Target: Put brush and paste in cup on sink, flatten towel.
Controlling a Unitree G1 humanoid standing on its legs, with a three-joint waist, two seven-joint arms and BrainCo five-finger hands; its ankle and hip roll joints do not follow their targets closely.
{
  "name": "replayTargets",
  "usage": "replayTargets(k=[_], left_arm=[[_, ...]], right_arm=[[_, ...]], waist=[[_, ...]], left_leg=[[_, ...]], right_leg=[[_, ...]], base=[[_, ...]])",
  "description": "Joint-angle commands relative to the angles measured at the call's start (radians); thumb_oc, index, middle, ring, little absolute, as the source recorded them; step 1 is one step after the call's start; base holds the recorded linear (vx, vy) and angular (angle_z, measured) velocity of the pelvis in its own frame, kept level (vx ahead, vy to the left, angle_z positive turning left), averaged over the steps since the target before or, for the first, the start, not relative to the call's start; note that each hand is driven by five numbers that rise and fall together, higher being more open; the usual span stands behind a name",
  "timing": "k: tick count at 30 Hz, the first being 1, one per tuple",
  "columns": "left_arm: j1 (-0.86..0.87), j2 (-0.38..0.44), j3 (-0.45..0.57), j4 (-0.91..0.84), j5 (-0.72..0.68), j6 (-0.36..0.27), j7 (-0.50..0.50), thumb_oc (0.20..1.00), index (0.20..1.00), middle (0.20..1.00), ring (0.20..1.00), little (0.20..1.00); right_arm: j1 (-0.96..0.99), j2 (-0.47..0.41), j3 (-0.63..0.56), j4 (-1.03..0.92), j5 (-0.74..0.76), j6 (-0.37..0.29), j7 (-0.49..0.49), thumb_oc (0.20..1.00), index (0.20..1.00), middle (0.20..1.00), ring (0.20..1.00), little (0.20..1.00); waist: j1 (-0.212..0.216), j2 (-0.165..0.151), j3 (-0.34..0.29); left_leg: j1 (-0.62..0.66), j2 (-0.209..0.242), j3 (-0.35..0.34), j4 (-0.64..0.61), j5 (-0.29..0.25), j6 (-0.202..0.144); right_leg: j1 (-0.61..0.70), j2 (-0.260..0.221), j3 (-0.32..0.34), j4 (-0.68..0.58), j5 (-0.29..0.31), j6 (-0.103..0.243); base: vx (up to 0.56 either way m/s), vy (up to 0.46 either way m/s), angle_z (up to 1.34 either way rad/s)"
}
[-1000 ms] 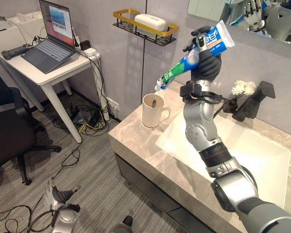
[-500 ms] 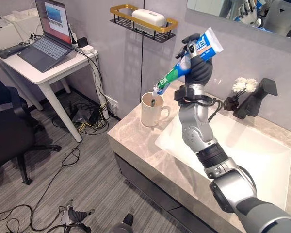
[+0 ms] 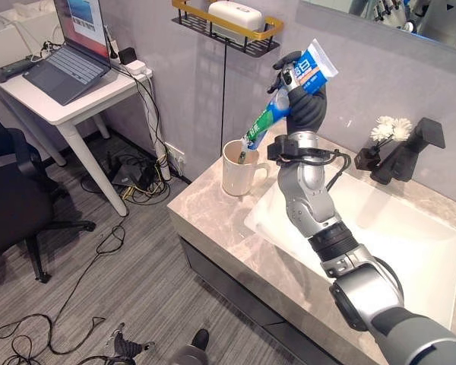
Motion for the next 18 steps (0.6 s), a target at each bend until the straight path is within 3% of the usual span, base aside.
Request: replayTargets(k=[1,18], left_arm=[[-0.056,0.033,-0.022,0.047,0.025,-0.023,0.002,1.000,1.000,1.000,1.000,1.000],[-0.072,0.030,-0.047,0.047,0.035,-0.030,-0.001,1.000,1.000,1.000,1.000,1.000]], right_arm=[[-0.123,-0.038,0.027,-0.027,-0.050,-0.023,0.005,0.200,0.200,0.200,0.200,0.200],[-0.146,-0.043,0.048,0.019,-0.089,-0.001,-0.010,0.200,0.200,0.200,0.200,0.200]], waist=[[0.031,-0.041,0.007],[0.036,-0.060,0.022]], left_leg=[[-0.033,0.011,0.023,0.001,0.043,-0.016],[-0.053,0.006,0.016,0.001,0.044,-0.012]], right_leg=[[0.058,-0.106,0.088,-0.001,0.151,0.069],[0.044,-0.109,0.088,-0.001,0.156,0.071]], base=[[0.00,0.000,0.00],[0.00,0.000,0.00]])
